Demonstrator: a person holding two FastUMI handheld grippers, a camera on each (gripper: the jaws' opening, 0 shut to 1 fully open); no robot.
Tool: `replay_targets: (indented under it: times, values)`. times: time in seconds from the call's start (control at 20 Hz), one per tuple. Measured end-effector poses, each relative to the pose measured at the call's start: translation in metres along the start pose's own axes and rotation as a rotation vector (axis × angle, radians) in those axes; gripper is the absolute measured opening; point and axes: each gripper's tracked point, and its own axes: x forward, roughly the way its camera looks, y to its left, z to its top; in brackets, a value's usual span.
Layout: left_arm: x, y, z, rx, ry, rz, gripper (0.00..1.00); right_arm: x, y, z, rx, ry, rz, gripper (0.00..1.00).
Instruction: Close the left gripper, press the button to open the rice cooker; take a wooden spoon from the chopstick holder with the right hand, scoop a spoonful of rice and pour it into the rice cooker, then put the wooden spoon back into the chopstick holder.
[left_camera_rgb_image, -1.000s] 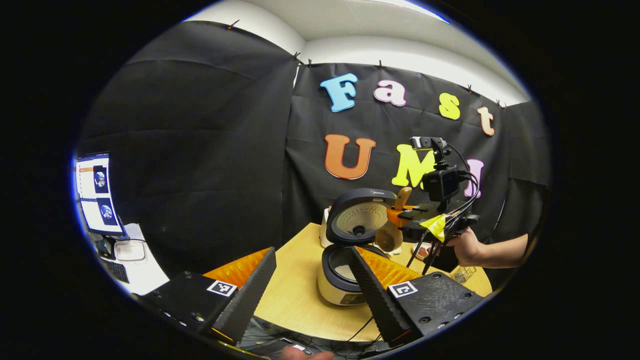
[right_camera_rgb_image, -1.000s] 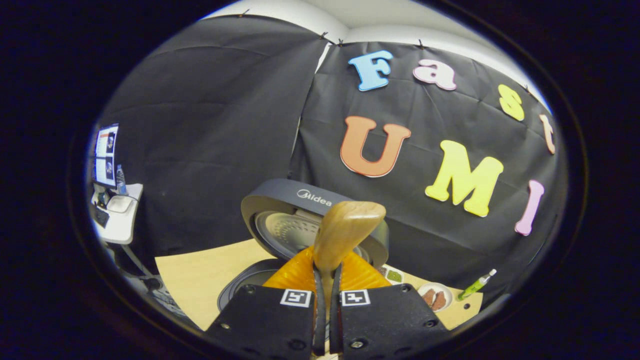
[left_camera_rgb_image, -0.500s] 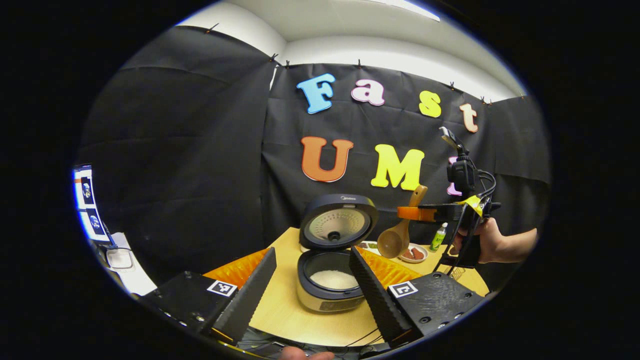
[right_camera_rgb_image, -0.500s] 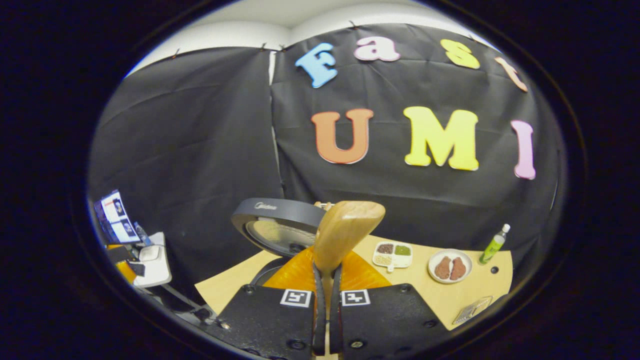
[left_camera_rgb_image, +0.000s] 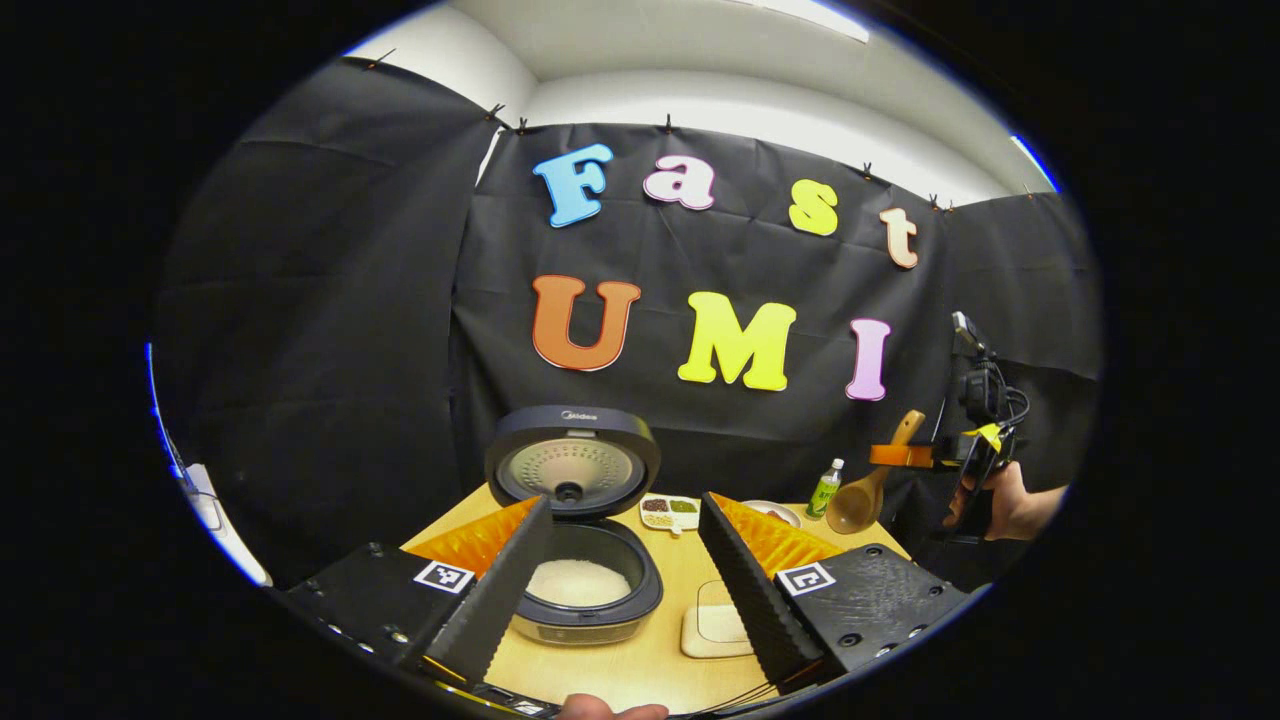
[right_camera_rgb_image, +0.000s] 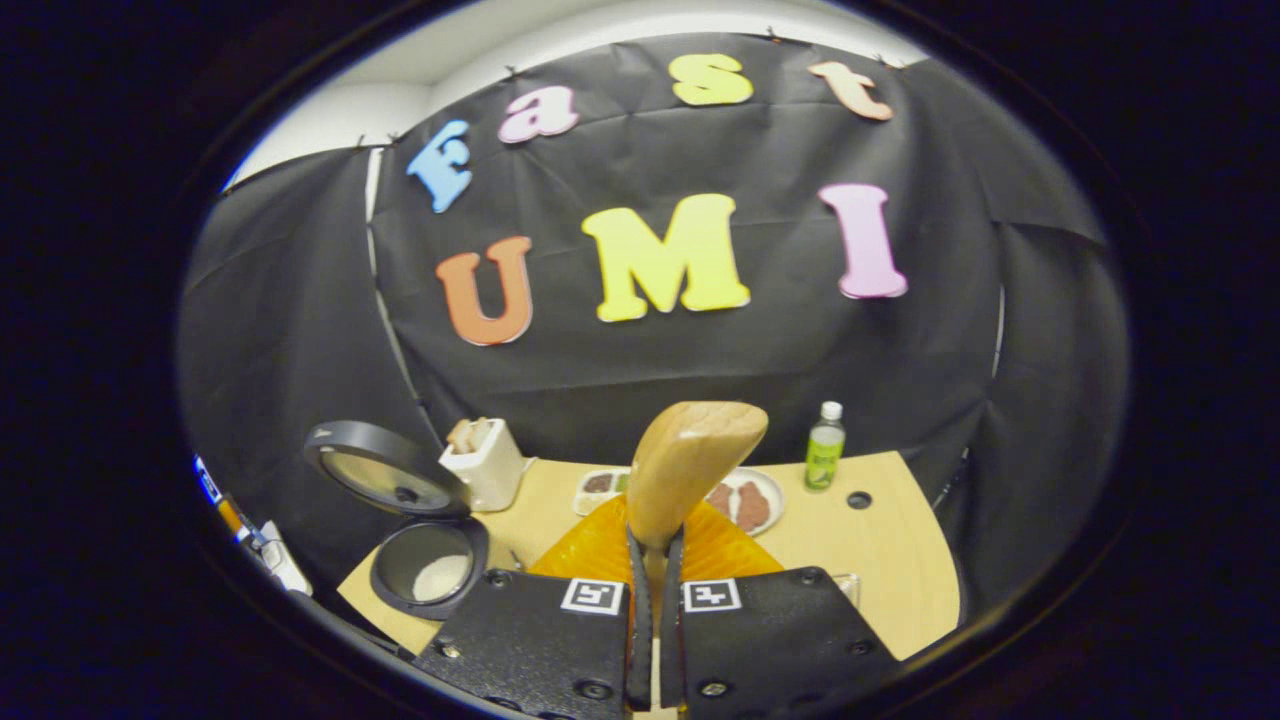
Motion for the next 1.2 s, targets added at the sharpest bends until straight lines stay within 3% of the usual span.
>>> replay_targets:
  times: [0.25,0.5,0.9,1.2]
  values:
    - [0.015,-0.025,0.010,-0.032,0.007,0.006,0.95,0.017,-0.106,-0.036,0.069,0.050,-0.122,0.09]
    - [0.022,-0.032,0.009,-0.019,0.027,0.045,0.95,0.052,-0.161,-0.078,0.104,0.095,-0.182,0.09]
    - [0.029,-0.037,0.018,0.000,0.046,0.075,0.95,0.096,-0.192,-0.132,0.183,0.158,-0.202,0.12]
    - [0.033,-0.032,0.024,0.000,0.052,0.075,0.95,0.103,-0.193,-0.135,0.235,0.137,-0.194,0.20]
